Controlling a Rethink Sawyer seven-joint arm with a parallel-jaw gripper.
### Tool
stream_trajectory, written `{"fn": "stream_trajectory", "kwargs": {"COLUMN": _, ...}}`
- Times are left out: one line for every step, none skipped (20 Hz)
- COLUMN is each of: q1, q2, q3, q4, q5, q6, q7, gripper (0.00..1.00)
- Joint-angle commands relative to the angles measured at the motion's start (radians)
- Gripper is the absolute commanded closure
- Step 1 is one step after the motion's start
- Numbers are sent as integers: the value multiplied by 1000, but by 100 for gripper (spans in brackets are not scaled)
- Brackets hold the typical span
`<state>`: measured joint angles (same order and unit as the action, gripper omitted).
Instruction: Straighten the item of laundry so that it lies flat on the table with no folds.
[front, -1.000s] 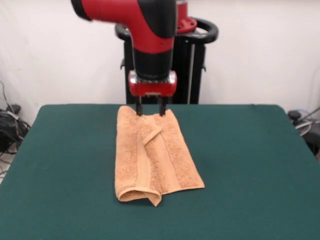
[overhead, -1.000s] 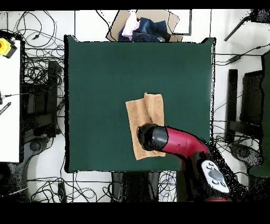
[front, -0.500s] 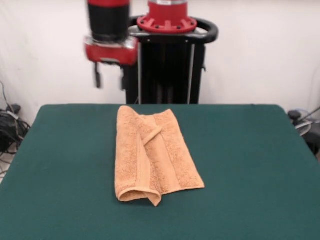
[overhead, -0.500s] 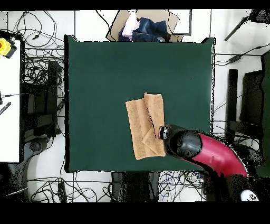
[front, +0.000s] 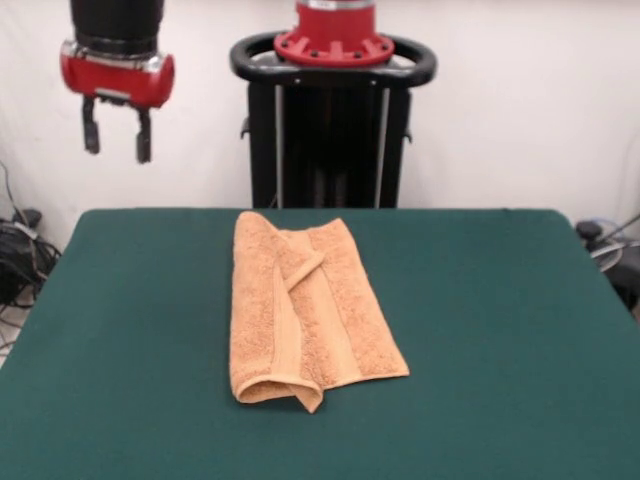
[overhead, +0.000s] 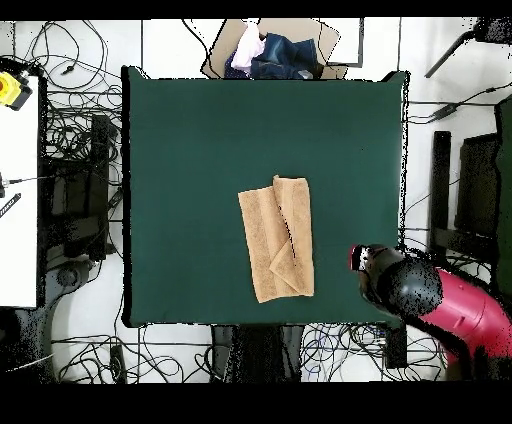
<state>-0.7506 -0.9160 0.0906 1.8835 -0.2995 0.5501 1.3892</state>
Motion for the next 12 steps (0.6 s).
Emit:
{"fn": "stream_trajectory", "kwargs": {"q1": 52, "q2": 171, "q3": 141, "q4": -140, "q5": -92, "q6": 24, "q7": -81, "gripper": 0}}
{"fn": "stream_trajectory", "kwargs": {"q1": 57, "q2": 189, "q3": 142, "q4": -152, "q5": -102, "q6": 11, "q7": -74, "gripper": 0}}
{"fn": "stream_trajectory", "kwargs": {"q1": 66, "q2": 214, "q3": 134, "q4": -165, "q5": -121, "q6": -7, "q7": -64, "gripper": 0}}
{"fn": "stream_trajectory", "kwargs": {"q1": 83, "q2": 248, "q3": 121, "q4": -193, "q5": -141, "q6": -13, "q7": -52, "gripper": 0}}
{"fn": "stream_trajectory", "kwargs": {"q1": 89, "q2": 278, "q3": 115, "q4": -207, "q5": -160, "q6": -51, "q7": -37, "gripper": 0}}
{"fn": "stream_trajectory", "kwargs": {"q1": 93, "q2": 304, "q3": 115, "q4": -224, "q5": -165, "q6": -72, "q7": -24, "gripper": 0}}
{"fn": "stream_trajectory", "kwargs": {"q1": 99, "q2": 327, "q3": 115, "q4": -247, "q5": -170, "q6": -74, "q7": -18, "gripper": 0}}
{"fn": "stream_trajectory", "kwargs": {"q1": 101, "q2": 343, "q3": 121, "q4": -267, "q5": -164, "q6": -63, "q7": -14, "gripper": 0}}
{"fn": "stream_trajectory", "kwargs": {"q1": 108, "q2": 351, "q3": 123, "q4": -288, "q5": -158, "q6": -41, "q7": -11, "gripper": 0}}
{"fn": "stream_trajectory", "kwargs": {"q1": 114, "q2": 359, "q3": 124, "q4": -309, "q5": -151, "q6": -19, "q7": -7, "gripper": 0}}
{"fn": "stream_trajectory", "kwargs": {"q1": 111, "q2": 360, "q3": 133, "q4": -321, "q5": -138, "q6": 5, "q7": -11, "gripper": 0}}
{"fn": "stream_trajectory", "kwargs": {"q1": 113, "q2": 370, "q3": 137, "q4": -341, "q5": -129, "q6": 31, "q7": -14, "gripper": 0}}
